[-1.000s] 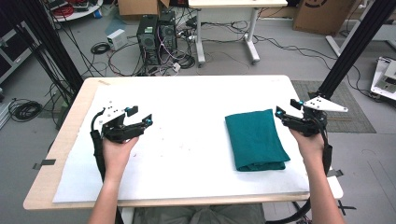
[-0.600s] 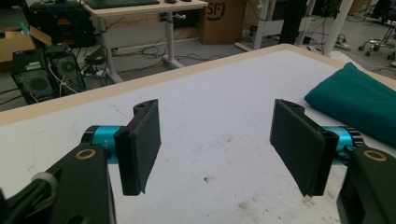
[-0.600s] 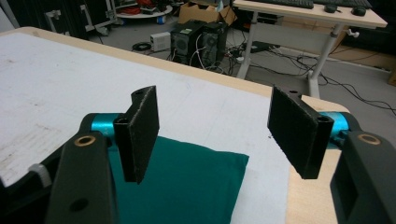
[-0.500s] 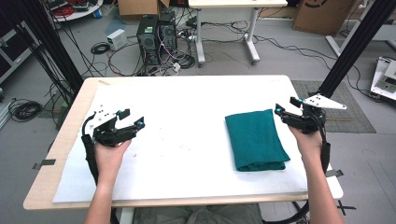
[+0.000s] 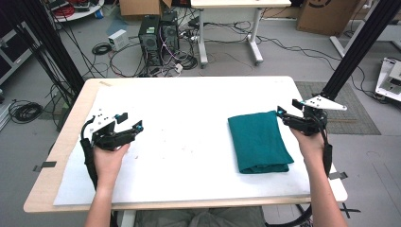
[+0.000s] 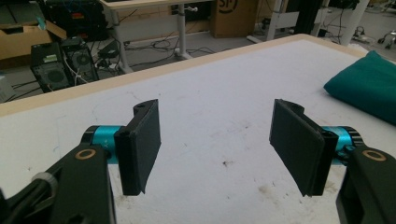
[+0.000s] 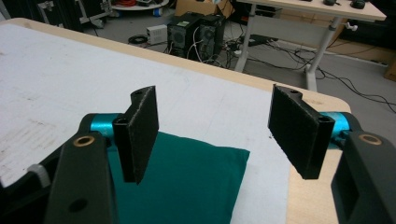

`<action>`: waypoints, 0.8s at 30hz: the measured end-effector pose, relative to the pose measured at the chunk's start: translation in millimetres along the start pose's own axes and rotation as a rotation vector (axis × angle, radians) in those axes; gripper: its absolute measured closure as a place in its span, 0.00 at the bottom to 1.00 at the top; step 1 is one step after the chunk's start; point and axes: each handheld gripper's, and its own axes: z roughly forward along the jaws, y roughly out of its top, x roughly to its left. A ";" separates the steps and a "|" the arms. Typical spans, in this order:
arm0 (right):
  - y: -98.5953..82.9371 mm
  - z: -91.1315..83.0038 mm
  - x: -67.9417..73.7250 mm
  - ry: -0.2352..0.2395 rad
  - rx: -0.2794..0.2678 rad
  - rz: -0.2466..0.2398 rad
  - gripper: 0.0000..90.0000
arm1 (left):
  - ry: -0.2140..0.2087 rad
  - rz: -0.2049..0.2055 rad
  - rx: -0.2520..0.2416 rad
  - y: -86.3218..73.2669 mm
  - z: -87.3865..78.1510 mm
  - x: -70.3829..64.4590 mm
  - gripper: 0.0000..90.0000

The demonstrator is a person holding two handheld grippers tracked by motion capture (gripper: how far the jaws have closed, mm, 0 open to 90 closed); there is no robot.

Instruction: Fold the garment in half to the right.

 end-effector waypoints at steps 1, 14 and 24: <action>-0.2 -0.4 0.3 0.001 0.002 0.001 0.38 | 0.000 0.001 0.002 0.1 0.1 -0.1 0.37; -16.6 -5.8 -10.9 -0.036 0.058 0.018 0.38 | 0.008 -0.007 -0.026 4.0 6.3 4.8 0.38; -26.5 -9.7 -9.8 -0.050 0.064 -0.011 0.35 | 0.022 -0.006 -0.028 3.7 19.4 3.6 0.39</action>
